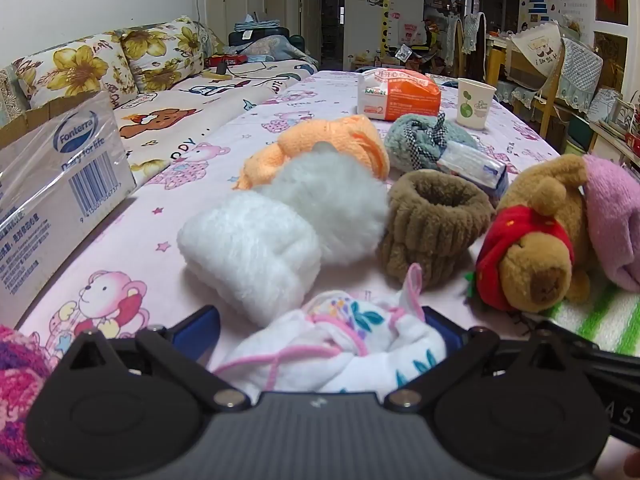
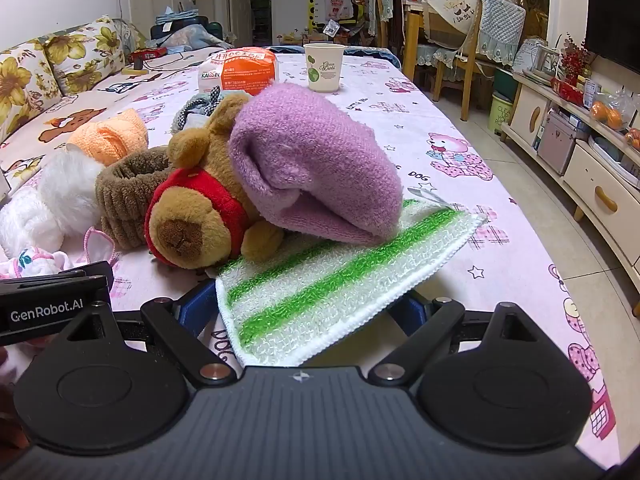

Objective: Organize soft objects
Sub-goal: 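Move the left tool toward the floral cloth bundle while the right tool approaches the pink knit hat, then close the left tool on the floral bundle while the right tool grips the pink knit hat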

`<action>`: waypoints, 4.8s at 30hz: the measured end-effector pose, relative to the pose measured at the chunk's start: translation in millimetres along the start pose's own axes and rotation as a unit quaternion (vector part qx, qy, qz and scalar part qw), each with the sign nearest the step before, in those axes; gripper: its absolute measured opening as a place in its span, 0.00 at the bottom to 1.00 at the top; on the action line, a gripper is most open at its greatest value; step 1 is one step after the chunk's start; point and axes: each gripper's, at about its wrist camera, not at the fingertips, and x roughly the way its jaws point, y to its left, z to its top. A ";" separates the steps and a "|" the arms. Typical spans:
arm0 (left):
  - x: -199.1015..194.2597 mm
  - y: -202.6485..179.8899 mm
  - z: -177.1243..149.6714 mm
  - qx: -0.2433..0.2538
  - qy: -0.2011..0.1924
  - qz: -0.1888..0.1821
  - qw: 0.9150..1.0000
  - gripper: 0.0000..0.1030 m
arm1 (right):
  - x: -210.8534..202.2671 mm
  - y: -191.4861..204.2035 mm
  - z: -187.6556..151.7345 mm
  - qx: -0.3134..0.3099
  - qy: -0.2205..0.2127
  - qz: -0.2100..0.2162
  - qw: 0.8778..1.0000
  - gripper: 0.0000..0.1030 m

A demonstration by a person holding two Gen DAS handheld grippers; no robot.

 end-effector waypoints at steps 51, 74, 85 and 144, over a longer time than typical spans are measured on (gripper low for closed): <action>-190.0 119.9 -3.7 -0.038 -0.120 0.059 0.990 0.99 | -128.3 60.6 -15.6 -0.091 -0.116 0.096 0.984 1.00; -239.7 156.1 -21.7 -0.047 -0.147 0.084 0.984 0.99 | -179.1 87.3 -34.6 -0.143 -0.161 0.137 0.967 1.00; -232.2 145.7 -24.5 -0.027 -0.149 0.077 0.985 0.99 | -171.2 79.7 -40.6 -0.153 -0.151 0.142 0.966 1.00; -33.1 16.4 -9.7 0.045 -0.003 -0.116 0.992 0.70 | -42.4 -38.9 19.8 0.070 -0.055 0.107 0.990 0.85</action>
